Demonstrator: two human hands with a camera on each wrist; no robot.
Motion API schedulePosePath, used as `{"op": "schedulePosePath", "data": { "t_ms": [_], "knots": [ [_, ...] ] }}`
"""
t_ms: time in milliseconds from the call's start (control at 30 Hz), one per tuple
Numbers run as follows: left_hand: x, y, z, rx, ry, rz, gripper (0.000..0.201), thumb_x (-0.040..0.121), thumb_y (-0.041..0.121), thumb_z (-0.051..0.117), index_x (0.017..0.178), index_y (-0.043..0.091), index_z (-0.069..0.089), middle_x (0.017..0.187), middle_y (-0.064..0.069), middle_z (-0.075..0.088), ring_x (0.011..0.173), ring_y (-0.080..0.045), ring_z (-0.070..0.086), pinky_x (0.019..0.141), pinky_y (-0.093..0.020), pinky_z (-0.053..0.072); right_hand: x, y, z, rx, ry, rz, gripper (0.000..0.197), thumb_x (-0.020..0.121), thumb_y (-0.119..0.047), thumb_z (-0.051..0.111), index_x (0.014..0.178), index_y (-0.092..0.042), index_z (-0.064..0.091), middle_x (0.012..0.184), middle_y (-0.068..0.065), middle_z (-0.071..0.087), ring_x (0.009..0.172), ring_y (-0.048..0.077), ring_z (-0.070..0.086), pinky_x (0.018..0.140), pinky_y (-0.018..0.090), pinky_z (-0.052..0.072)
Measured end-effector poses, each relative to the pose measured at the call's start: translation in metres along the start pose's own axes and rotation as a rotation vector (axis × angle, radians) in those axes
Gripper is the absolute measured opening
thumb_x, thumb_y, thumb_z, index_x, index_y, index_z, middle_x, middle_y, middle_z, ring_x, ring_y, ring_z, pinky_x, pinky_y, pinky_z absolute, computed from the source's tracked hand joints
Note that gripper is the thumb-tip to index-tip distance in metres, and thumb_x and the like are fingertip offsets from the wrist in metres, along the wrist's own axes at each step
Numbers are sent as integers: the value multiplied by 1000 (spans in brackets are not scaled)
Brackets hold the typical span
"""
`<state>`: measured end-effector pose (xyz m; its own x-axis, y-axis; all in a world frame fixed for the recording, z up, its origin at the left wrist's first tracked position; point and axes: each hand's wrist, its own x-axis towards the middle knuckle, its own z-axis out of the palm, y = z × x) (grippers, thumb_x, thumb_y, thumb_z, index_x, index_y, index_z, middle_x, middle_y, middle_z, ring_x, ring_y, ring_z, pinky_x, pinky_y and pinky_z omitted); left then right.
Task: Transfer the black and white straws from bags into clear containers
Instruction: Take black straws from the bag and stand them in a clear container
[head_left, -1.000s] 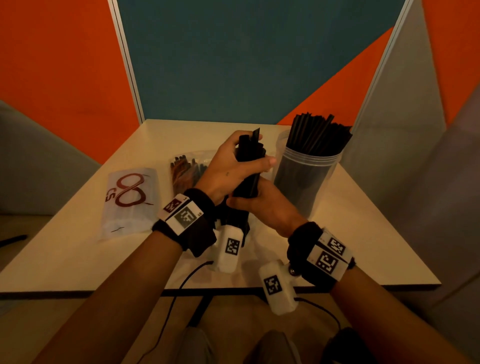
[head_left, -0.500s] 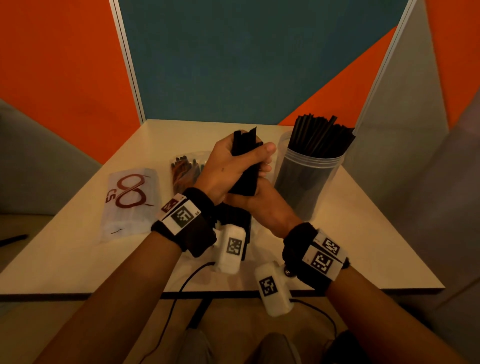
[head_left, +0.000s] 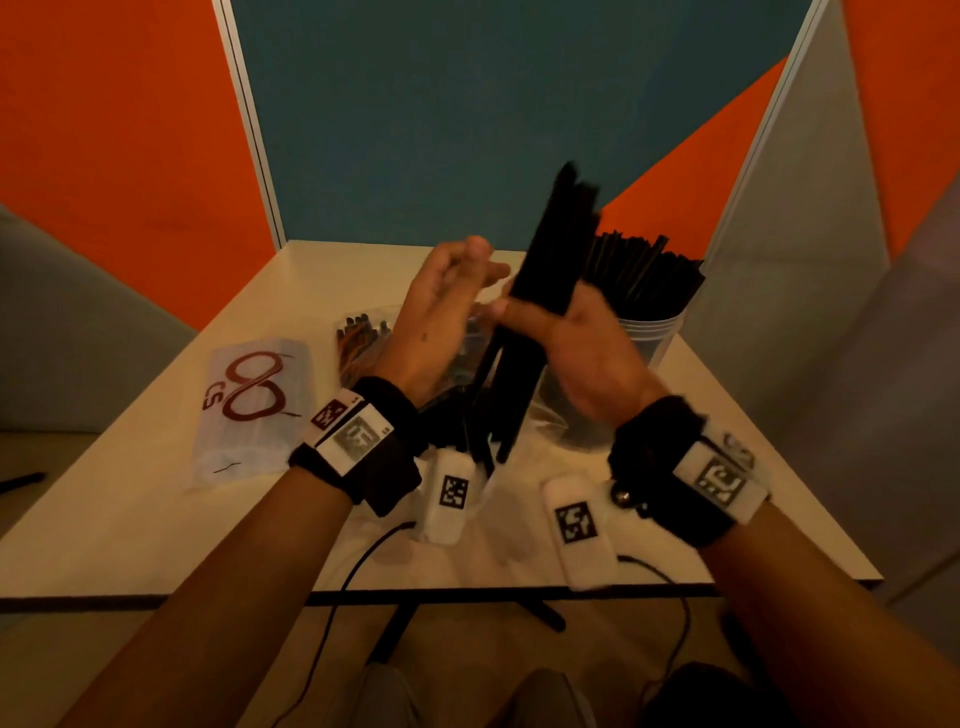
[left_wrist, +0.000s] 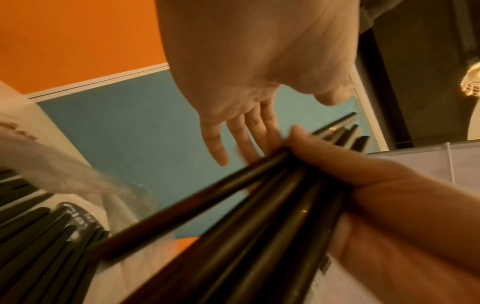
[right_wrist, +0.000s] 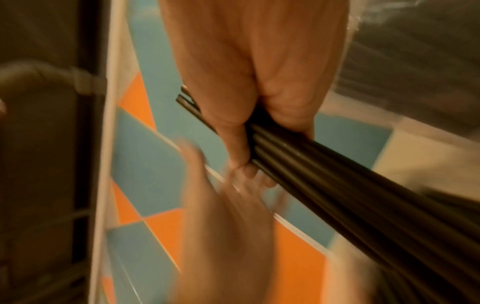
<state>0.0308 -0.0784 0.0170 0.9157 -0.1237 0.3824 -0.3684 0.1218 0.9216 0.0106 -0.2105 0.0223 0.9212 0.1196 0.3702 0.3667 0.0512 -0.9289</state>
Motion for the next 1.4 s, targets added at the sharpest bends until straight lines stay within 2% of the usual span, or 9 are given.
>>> {"op": "schedulePosePath", "data": {
  "t_ms": [200,333,533,700,800,900,1100,1267,1400],
  "knots": [
    [7,-22,-4,148,23,36,24,99,32,43,111,16,57,115,8,62,106,-1,58,90,-22,48,27,-82,-61,104,223,-298,5,86,-2,62,87,-6,58,80,9,65,85,29,63,86,41,51],
    [15,-30,15,449,-210,151,34,97,9,46,128,21,52,133,13,49,119,-4,49,99,-17,41,43,-91,-97,46,394,-469,17,84,-4,63,97,3,53,84,17,61,84,30,62,82,37,52],
    [20,-39,41,732,-528,124,65,94,2,43,149,31,23,160,5,7,147,-13,4,119,-31,11,41,-39,-113,-176,503,-233,26,80,-13,65,96,6,61,84,16,62,71,17,61,65,26,50],
    [23,-40,42,784,-518,144,70,89,1,47,148,30,25,159,4,9,147,-18,8,119,-37,14,37,-13,-112,-450,523,-169,31,80,-19,66,107,-13,51,94,7,61,86,18,62,77,29,54],
    [23,-39,39,792,-534,145,71,88,0,48,148,29,24,159,4,8,145,-13,9,115,-24,12,41,-12,-111,-546,564,-162,40,77,-24,70,109,-14,50,102,3,62,92,16,62,81,31,55],
    [24,-39,39,784,-538,149,72,88,-1,49,149,28,23,159,4,8,144,-9,10,109,-15,11,44,-14,-112,-469,595,-171,65,63,-38,78,114,-20,40,110,6,58,99,20,63,85,42,55],
    [23,-43,42,746,-518,131,72,89,0,51,148,31,23,159,8,6,144,-8,12,107,-13,14,48,-23,-125,-381,599,-260,105,64,-33,83,142,-34,13,136,16,42,113,24,56,88,36,56],
    [23,-44,41,745,-530,129,72,90,2,51,148,33,21,159,9,3,144,-8,11,106,-15,15,50,-39,-122,-618,601,-368,71,90,-22,58,149,-14,21,151,6,31,135,16,38,112,27,34],
    [23,-46,41,741,-528,136,73,90,2,52,148,32,20,160,9,2,144,-9,12,106,-15,16,51,-39,-121,-1065,424,-78,31,97,-21,48,122,-9,61,126,9,60,115,26,56,90,27,42]
  ]
}}
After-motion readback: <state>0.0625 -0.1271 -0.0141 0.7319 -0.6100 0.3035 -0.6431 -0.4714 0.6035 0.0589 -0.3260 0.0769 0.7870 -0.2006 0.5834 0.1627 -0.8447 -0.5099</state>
